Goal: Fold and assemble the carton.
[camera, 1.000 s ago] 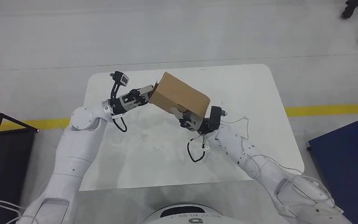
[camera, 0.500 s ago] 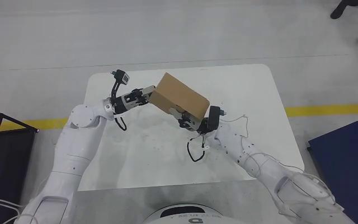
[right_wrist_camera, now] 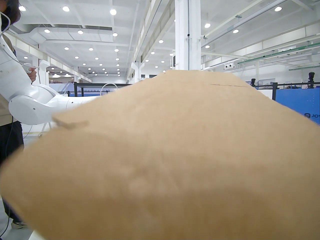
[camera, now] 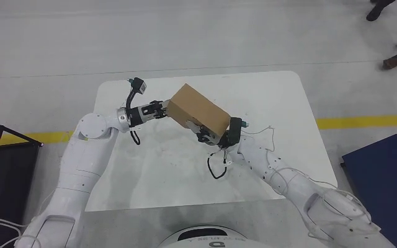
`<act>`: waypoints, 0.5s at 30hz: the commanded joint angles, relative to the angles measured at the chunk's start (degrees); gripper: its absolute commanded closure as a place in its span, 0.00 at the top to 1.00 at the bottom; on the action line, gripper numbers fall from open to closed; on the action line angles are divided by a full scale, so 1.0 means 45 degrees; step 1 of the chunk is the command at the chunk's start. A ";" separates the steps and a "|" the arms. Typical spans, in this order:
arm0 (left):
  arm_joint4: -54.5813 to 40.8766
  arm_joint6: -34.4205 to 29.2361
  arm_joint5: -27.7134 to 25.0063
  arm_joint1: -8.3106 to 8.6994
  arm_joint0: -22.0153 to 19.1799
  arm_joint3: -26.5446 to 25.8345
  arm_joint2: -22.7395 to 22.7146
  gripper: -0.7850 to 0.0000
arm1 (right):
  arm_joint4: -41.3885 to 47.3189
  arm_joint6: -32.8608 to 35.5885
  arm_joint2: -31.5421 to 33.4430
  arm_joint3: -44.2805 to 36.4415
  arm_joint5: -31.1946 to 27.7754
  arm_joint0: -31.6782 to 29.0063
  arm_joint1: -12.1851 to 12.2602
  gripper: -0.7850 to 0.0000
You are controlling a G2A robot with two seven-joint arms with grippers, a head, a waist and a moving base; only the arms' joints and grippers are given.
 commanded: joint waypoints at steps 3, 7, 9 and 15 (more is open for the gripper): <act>0.0097 -0.0019 0.0053 0.0013 -0.0035 -0.0032 0.0094 0.58 | -0.0031 -0.0045 -0.0085 0.0023 0.0044 0.0038 0.0016 0.00; 0.0276 -0.0050 0.0114 0.0031 -0.0050 -0.0114 0.0193 0.57 | -0.0065 -0.0077 -0.0178 0.0072 0.0076 0.0061 0.0025 0.00; 0.0296 -0.0032 0.0114 0.0031 -0.0029 -0.0176 0.0257 0.57 | -0.0106 -0.0094 -0.0219 0.0107 0.0093 0.0088 0.0028 0.00; 0.0393 0.0080 0.0095 0.0033 -0.0010 -0.0310 0.0414 0.59 | -0.0143 -0.0160 -0.0319 0.0158 0.0159 0.0119 0.0033 0.00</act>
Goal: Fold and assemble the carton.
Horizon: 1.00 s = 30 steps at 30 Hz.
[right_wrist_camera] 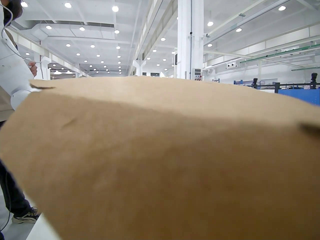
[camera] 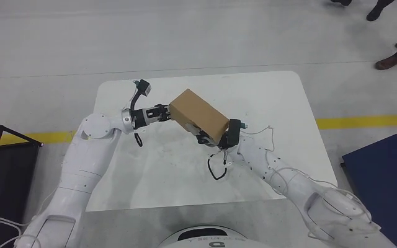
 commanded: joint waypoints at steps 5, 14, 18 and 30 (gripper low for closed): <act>-0.0944 0.0335 -0.0253 0.0015 0.0143 0.0064 -0.0299 0.66 | -0.0016 -0.0101 -0.0066 0.0006 0.0105 0.0006 0.0019 0.00; -0.1566 0.0238 -0.0557 0.0143 0.0495 0.0184 -0.0861 0.77 | 0.0264 -0.0124 -0.0211 -0.0730 0.0125 -0.0094 0.0165 0.00; -0.1584 0.0223 -0.0647 0.0172 0.0663 0.0056 -0.0895 0.72 | 0.0308 -0.0036 -0.0330 -0.1002 0.0037 -0.0043 0.0334 0.00; -0.0568 -0.0561 -0.0709 0.0229 0.0410 -0.0367 -0.0405 0.72 | 0.0078 -0.0087 -0.0768 -0.1084 0.0090 0.0193 0.0514 0.00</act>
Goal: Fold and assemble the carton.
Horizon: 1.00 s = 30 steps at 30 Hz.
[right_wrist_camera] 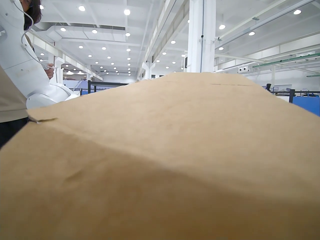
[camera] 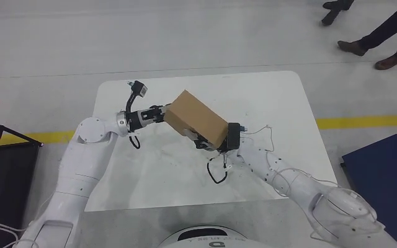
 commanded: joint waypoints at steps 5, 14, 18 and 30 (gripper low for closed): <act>0.0834 -0.0628 -0.0068 0.0097 -0.0335 -0.0135 0.0082 0.72 | -0.0001 -0.0074 -0.0154 0.0099 0.0073 0.0056 0.0037 0.00; -0.0003 -0.0583 -0.0080 0.0141 -0.0405 -0.0036 -0.0028 1.00 | 0.0091 -0.0191 -0.0324 0.0178 0.0191 0.0121 0.0074 0.00; -0.1150 -0.0586 -0.0210 0.0146 -0.0314 0.0525 -0.0266 1.00 | 0.0197 -0.0239 -0.0360 0.0143 0.0238 0.0144 0.0102 0.00; -0.3872 -0.1051 -0.0765 0.0181 -0.0028 0.2348 -0.1027 1.00 | 0.0644 -0.0092 -0.0421 -0.0033 0.0092 0.0362 0.0180 0.00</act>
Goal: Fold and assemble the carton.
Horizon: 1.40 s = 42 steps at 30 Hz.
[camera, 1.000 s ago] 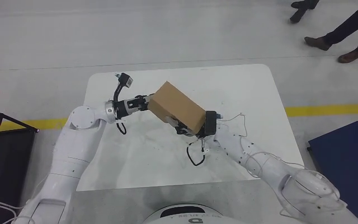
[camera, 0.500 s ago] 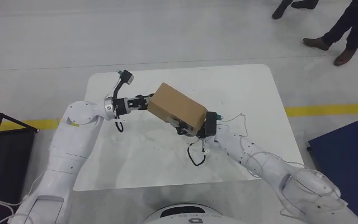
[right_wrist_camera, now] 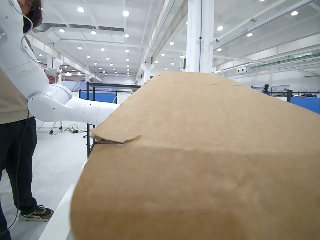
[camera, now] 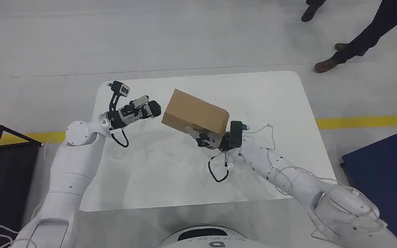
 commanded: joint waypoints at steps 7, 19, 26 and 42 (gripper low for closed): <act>-0.1251 -0.0091 -0.0171 -0.0100 -0.0210 0.1213 -0.0050 1.00 | 0.1034 0.0024 0.0225 0.0763 -0.0021 0.0036 -0.0056 0.00; -0.1042 0.0287 -0.0809 -0.0077 -0.0580 0.2700 -0.0395 1.00 | 0.1902 0.4692 0.1185 0.3245 -0.0464 0.0502 0.0041 0.00; -0.1042 0.0287 -0.0809 -0.0077 -0.0580 0.2700 -0.0395 1.00 | 0.1902 0.4692 0.1185 0.3245 -0.0464 0.0502 0.0041 0.00; -0.0698 0.1275 -0.0379 -0.0030 -0.0118 0.2319 -0.0620 1.00 | 0.5386 1.8543 0.4471 -0.0740 0.0230 0.0838 0.1349 0.00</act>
